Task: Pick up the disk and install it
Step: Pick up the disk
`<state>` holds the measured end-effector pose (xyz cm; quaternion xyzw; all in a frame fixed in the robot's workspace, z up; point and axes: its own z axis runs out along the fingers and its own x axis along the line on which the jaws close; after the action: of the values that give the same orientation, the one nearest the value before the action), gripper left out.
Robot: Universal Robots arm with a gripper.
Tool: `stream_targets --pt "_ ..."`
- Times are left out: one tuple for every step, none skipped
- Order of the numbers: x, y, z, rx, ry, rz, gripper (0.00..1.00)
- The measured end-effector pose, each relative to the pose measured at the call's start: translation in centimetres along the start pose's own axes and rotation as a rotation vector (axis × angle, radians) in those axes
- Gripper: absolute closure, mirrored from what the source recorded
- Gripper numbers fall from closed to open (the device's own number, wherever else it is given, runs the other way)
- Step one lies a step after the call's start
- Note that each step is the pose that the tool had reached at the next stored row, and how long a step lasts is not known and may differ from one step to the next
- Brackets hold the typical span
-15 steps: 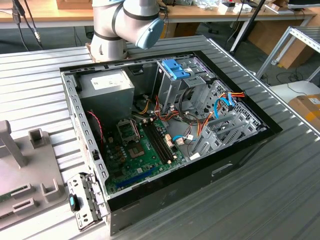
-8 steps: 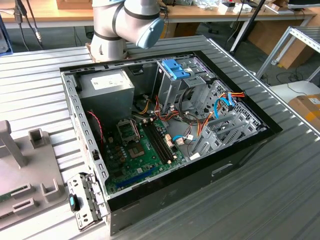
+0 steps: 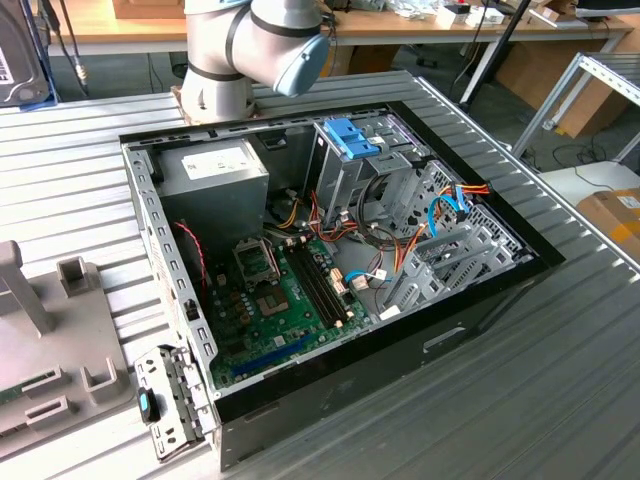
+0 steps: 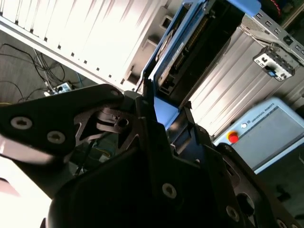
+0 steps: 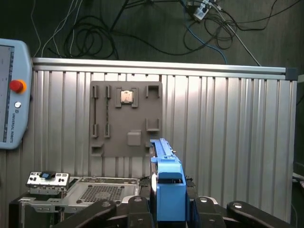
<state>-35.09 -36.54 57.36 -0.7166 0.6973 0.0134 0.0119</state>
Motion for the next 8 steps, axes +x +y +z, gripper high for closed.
stream_targets --pt "0.01 -0.48 0.0 -0.0001 0.0 0.0 0.64" --pt "0.02 -0.7 0.0 -0.0001 0.0 0.0 0.64" --pt "0.02 -0.93 0.0 0.0 0.0 0.0 0.64" --pt "0.03 -1.15 -0.01 -0.0001 0.0 0.0 0.64" --pt "0.03 -1.27 0.0 0.0 0.0 0.0 0.64" --pt "0.03 -1.32 0.0 -0.0001 0.0 0.0 0.64" --pt "0.03 -1.32 0.0 0.0 0.0 0.0 0.64" --pt "0.03 -1.32 0.0 0.0 0.0 0.0 0.64"
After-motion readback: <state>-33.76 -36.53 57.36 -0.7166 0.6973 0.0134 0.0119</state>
